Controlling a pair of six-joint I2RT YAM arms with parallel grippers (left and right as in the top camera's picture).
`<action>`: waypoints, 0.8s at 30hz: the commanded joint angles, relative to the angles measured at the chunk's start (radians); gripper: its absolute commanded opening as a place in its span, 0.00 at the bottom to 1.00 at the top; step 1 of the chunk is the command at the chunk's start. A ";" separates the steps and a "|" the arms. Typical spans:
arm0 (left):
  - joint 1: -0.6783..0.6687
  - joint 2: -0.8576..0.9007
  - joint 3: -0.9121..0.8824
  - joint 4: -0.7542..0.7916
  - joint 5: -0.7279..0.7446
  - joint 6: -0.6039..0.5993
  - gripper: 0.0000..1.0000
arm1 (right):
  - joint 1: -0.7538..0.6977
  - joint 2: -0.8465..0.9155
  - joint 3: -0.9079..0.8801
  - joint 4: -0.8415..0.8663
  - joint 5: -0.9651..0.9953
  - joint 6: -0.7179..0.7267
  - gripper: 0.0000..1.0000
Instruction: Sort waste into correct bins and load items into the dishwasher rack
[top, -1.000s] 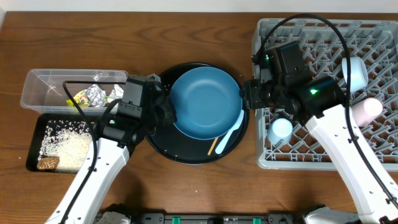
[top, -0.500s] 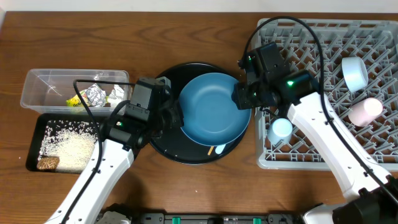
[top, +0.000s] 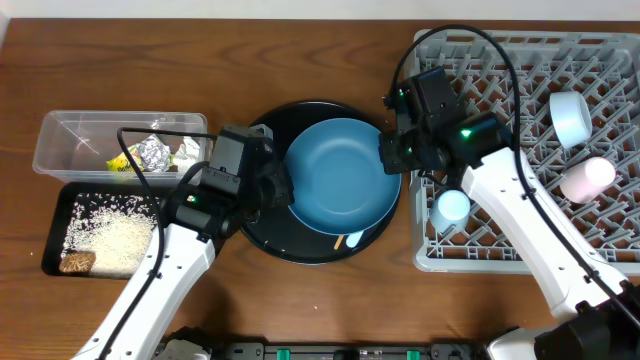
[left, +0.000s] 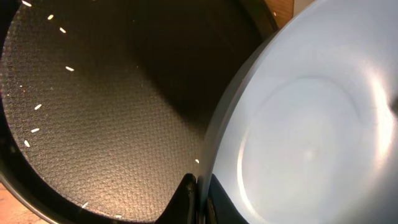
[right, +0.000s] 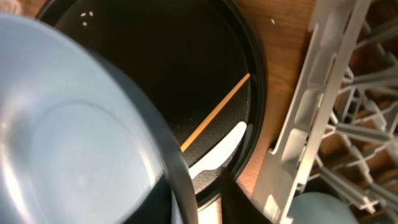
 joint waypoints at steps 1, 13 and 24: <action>-0.003 -0.006 0.008 -0.001 -0.009 0.018 0.06 | 0.020 -0.007 -0.005 -0.002 0.010 0.000 0.05; -0.003 -0.006 0.008 0.005 -0.009 0.027 0.07 | 0.021 -0.015 0.003 0.003 0.006 0.001 0.01; -0.002 -0.111 0.176 0.011 -0.009 0.078 0.55 | -0.053 -0.124 0.096 -0.090 0.049 0.005 0.01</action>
